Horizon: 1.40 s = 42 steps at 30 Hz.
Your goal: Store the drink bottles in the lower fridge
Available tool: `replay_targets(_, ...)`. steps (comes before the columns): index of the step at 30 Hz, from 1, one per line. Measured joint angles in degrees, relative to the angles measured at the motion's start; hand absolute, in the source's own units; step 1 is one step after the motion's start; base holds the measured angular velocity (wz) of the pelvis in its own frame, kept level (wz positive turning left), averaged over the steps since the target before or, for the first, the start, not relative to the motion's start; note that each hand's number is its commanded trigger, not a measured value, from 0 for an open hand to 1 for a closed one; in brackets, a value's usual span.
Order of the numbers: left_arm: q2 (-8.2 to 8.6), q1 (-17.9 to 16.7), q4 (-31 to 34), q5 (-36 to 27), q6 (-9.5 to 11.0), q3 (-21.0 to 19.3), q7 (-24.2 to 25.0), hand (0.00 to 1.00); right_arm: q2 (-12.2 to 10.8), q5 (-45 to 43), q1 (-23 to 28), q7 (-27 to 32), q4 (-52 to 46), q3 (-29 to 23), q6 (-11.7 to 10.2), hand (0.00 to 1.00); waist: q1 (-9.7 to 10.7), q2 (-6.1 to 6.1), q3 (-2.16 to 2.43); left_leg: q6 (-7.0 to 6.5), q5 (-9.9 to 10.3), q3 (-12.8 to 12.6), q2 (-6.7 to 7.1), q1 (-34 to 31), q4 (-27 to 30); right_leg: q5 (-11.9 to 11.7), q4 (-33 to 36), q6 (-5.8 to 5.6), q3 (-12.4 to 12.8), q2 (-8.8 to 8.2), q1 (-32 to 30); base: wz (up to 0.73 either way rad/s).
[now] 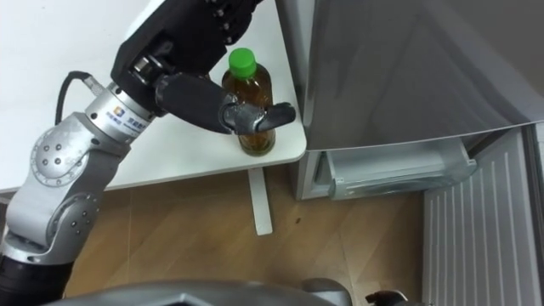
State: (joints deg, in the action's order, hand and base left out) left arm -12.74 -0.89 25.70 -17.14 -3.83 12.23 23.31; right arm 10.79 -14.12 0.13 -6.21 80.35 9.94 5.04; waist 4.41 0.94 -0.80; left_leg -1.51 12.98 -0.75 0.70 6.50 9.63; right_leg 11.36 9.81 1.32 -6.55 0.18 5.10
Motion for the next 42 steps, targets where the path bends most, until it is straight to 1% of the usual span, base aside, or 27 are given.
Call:
replay_targets(4, 0.01, 0.0, 0.0, 1.2, 0.0, 0.0, 0.0, 0.00, 0.0, 0.0, 0.0, 0.5, 0.0, 0.0, 0.0, 0.00, 0.0, 0.09, 0.06, 0.00, 0.0, 0.0, -0.01, 0.0, 0.0, 0.0, 0.0, 0.01, -0.1, 0.01, 0.0, 0.00)
replay_targets(8, 0.03, 0.0, 0.0, 1.2, 0.0, 0.0, 0.0, 0.00, 0.0, 0.0, 0.0, 0.9, 0.0, 0.0, 0.0, 0.00, 0.0, 0.36, 0.23, 0.00, 0.0, 0.1, -0.01, 0.1, 0.0, 0.0, 0.0, 0.02, -0.1, -0.01, 0.1, 0.00)
replay_targets(14, 0.06, 0.0, 0.0, 1.6, 0.0, 0.0, 0.0, 0.00, 0.0, 0.0, 0.0, 1.4, 0.0, 0.0, 0.0, 0.00, 0.0, 0.42, 0.27, 0.00, 0.0, 0.3, -0.02, 0.1, 0.0, 0.0, 0.1, 0.04, -0.1, -0.03, 0.2, 0.01)
replay_targets(17, 0.05, -0.1, 0.0, 1.6, 0.0, 0.0, -0.1, 0.00, 0.0, 0.0, 0.0, 1.3, 0.0, 0.0, 0.0, 0.00, 0.0, 0.38, 0.24, 0.00, 0.0, 0.8, 0.00, 0.2, 0.1, 0.0, 0.1, 0.04, -0.3, -0.05, 0.4, 0.04)
replay_targets(20, 0.08, -0.2, 0.0, 1.6, 0.0, 0.0, -0.2, 0.00, 0.0, 0.0, 0.0, 1.1, -0.1, 0.0, 0.0, 0.00, 0.0, 0.37, 0.23, 0.00, 0.0, 0.8, 0.00, 0.2, 0.1, 0.0, 0.2, 0.04, -1.0, -0.07, 0.4, 0.05)
replay_targets(26, 0.09, -1.2, -0.1, 1.6, -0.1, 0.0, -0.3, 0.00, 0.0, 0.0, 0.1, 0.6, 0.0, 0.0, 0.0, 0.00, 0.0, 0.39, 0.23, 0.00, 0.0, 0.7, -0.01, 0.2, 0.1, 0.0, 0.3, 0.04, -1.0, -0.07, 0.4, 0.00)
replay_targets(29, 0.07, -1.3, -0.1, 1.6, -0.5, 0.0, -0.3, 0.00, 0.1, 0.0, 0.1, 0.0, 0.0, 0.0, 0.0, 0.00, 0.0, 0.35, 0.21, 0.00, 0.0, 0.7, 0.01, 0.2, 0.1, 0.0, 0.3, 0.04, -1.0, -0.08, 0.4, 0.00)
replay_targets(37, -0.10, -1.6, -0.6, 1.6, -0.4, 0.5, -1.3, 0.00, 0.2, 0.2, 0.4, -0.2, -0.3, 0.0, 0.0, 0.00, -0.1, 0.19, 0.11, 0.00, 0.0, 0.6, 0.01, 0.3, 0.1, 0.0, 0.1, 0.03, -1.0, -0.09, 0.4, 0.00)
replay_targets(40, -0.16, -1.6, -2.4, 1.6, -0.5, 0.7, -1.7, 0.00, 0.2, 0.2, 0.1, -0.2, -0.4, 0.0, 0.0, 0.00, -0.1, 0.20, 0.11, 0.00, 0.0, 0.5, 0.01, 0.2, 0.1, 0.0, 0.1, 0.03, -1.0, -0.09, 0.4, 0.00)
replay_targets(42, -0.19, -1.6, -3.8, 3.0, -1.0, 1.3, -1.9, 0.00, 0.3, 0.2, 0.0, -0.2, -0.5, 0.0, -0.1, 0.00, -0.2, 0.16, 0.09, 0.00, 0.0, 0.4, 0.02, 0.1, 0.1, 0.0, 0.0, 0.03, -1.0, -0.10, 0.2, 0.00)
